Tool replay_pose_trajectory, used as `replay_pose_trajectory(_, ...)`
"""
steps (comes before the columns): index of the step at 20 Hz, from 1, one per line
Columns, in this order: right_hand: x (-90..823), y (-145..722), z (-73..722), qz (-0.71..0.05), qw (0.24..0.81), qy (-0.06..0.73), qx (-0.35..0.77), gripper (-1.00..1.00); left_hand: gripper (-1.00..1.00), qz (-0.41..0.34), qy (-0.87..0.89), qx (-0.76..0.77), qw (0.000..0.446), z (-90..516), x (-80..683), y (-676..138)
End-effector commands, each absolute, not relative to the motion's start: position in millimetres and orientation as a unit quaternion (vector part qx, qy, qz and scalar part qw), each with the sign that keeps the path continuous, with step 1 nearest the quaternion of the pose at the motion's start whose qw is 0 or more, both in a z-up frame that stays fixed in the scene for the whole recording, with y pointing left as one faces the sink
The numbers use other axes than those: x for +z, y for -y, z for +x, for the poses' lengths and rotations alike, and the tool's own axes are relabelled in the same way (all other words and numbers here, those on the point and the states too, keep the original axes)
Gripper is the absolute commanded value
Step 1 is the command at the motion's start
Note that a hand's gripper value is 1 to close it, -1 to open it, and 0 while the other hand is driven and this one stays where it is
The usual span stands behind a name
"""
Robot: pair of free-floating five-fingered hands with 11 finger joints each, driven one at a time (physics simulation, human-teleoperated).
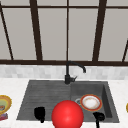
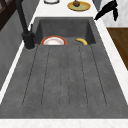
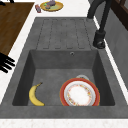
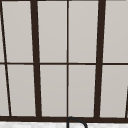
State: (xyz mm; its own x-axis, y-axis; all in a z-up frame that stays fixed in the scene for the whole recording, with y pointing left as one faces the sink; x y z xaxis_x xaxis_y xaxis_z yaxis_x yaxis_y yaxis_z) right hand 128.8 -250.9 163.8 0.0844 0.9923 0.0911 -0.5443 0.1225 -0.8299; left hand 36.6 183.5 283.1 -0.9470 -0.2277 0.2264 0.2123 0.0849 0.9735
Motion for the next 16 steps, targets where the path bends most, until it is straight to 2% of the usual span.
replay_pose_trajectory(1,164,251,129,-0.321,0.663,0.349,0.58,0.0,-1.0,0.019,0.719,-0.673,0.175,37,285,-184)
replay_pose_trajectory(9,164,251,129,-0.327,0.659,0.354,0.577,0.0,-1.0,-0.009,0.719,-0.672,0.175,36,297,-201)
replay_pose_trajectory(16,164,251,129,-0.328,0.66,0.355,0.575,0.0,-1.0,-0.01,0.71,-0.672,0.21,33,307,-235)
